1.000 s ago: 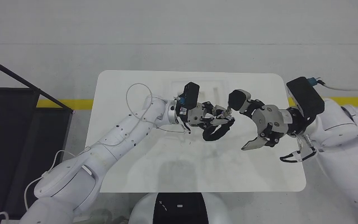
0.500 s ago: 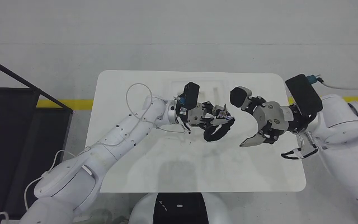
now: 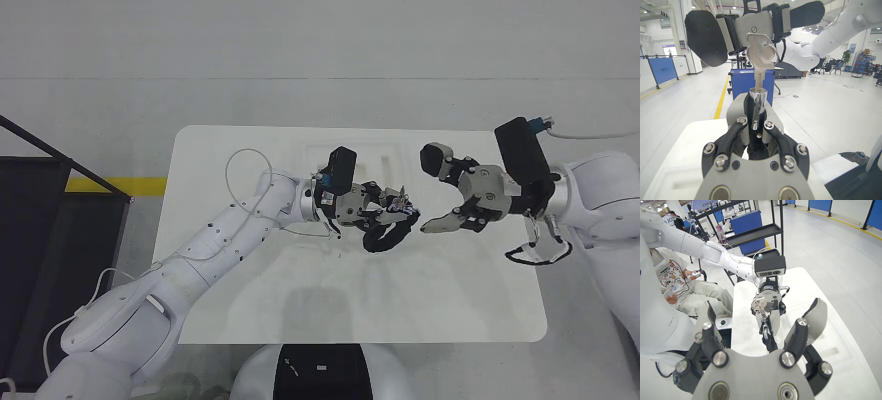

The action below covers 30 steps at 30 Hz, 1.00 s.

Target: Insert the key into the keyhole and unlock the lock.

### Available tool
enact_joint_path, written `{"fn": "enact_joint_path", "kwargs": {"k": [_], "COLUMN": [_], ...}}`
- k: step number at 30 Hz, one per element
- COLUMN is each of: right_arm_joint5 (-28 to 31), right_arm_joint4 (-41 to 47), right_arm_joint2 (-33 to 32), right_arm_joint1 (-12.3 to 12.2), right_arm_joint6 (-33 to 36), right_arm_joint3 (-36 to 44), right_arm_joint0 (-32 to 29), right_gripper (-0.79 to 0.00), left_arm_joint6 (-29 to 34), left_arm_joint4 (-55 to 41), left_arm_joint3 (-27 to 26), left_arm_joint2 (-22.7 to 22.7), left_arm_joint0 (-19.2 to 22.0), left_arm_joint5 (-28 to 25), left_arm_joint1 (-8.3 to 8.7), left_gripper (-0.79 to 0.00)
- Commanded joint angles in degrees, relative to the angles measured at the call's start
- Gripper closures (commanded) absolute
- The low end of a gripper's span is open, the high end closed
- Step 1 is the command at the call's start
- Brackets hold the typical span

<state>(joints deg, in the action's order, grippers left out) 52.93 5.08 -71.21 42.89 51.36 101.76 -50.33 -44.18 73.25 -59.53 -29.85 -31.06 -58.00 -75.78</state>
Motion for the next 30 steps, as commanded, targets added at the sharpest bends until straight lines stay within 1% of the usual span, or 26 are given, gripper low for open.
{"fn": "enact_joint_path", "kwargs": {"k": [1,2,3,4,5,6,10,11,12,13,14,20,27,29,30], "right_arm_joint5": [0.36,0.48,0.72,0.96,1.21,1.45,2.6,2.89,3.13,3.37,3.58,5.07,5.07,5.07,5.07], "right_arm_joint4": [-0.45,-0.58,-0.64,-0.71,-0.79,-0.89,-1.23,-1.24,-1.34,-1.41,-1.41,-0.46,0.91,1.19,1.23], "right_arm_joint2": [1.14,1.63,2.03,2.55,3.11,3.7,6.3,6.91,7.46,8.0,8.53,12.01,14.71,15.26,15.5], "right_arm_joint1": [-0.12,-0.17,-0.2,-0.22,-0.23,-0.23,-0.23,-0.25,-0.26,-0.25,-0.24,-0.1,-0.32,-0.46,-0.54], "right_arm_joint6": [-0.36,-0.48,-0.73,-0.96,-1.21,-1.45,-2.6,-2.89,-3.13,-3.37,-3.58,-5.08,-5.08,-5.08,-5.08], "right_arm_joint3": [-1.08,-1.68,-2.35,-2.99,-3.6,-4.14,-5.63,-5.98,-6.35,-6.74,-7.15,-8.81,-9.03,-9.03,-9.01], "right_arm_joint0": [1.17,1.73,2.28,2.78,3.28,3.75,5.38,5.76,6.16,6.53,6.93,9.26,10.98,11.29,11.45], "right_gripper": [-0.714,-0.739,-0.742,-0.717,-0.674,-0.653,-0.597,-0.594,-0.557,-0.489,-0.382,-0.326,-0.329,-0.323,-0.308], "left_arm_joint6": [0.0,0.0,0.0,0.0,0.0,0.0,0.0,0.0,0.0,0.0,0.0,0.0,0.0,0.0,0.0], "left_arm_joint4": [0.0,0.0,0.0,0.0,0.0,0.0,0.0,0.0,0.0,0.0,0.0,0.0,0.0,0.0,0.0], "left_arm_joint3": [0.0,0.0,0.0,0.0,0.0,0.0,0.0,0.0,0.0,0.0,0.0,0.0,0.0,0.0,0.0], "left_arm_joint2": [0.0,0.0,0.0,0.0,0.0,0.0,0.0,0.0,0.0,0.0,0.0,0.0,0.0,0.0,0.0], "left_arm_joint0": [0.0,0.0,0.0,0.0,0.0,0.0,0.0,0.0,0.0,0.0,0.0,0.0,0.0,0.0,0.0], "left_arm_joint5": [0.0,0.0,0.0,0.0,0.0,0.0,0.0,0.0,0.0,0.0,0.0,0.0,0.0,0.0,0.0], "left_arm_joint1": [0.0,0.0,0.0,0.0,0.0,0.0,0.0,0.0,0.0,0.0,0.0,0.0,0.0,0.0,0.0], "left_gripper": [0.0,0.0,0.0,0.0,0.0,0.0,0.0,0.0,0.0,0.0,0.0,0.0,0.0,0.0,0.0]}}
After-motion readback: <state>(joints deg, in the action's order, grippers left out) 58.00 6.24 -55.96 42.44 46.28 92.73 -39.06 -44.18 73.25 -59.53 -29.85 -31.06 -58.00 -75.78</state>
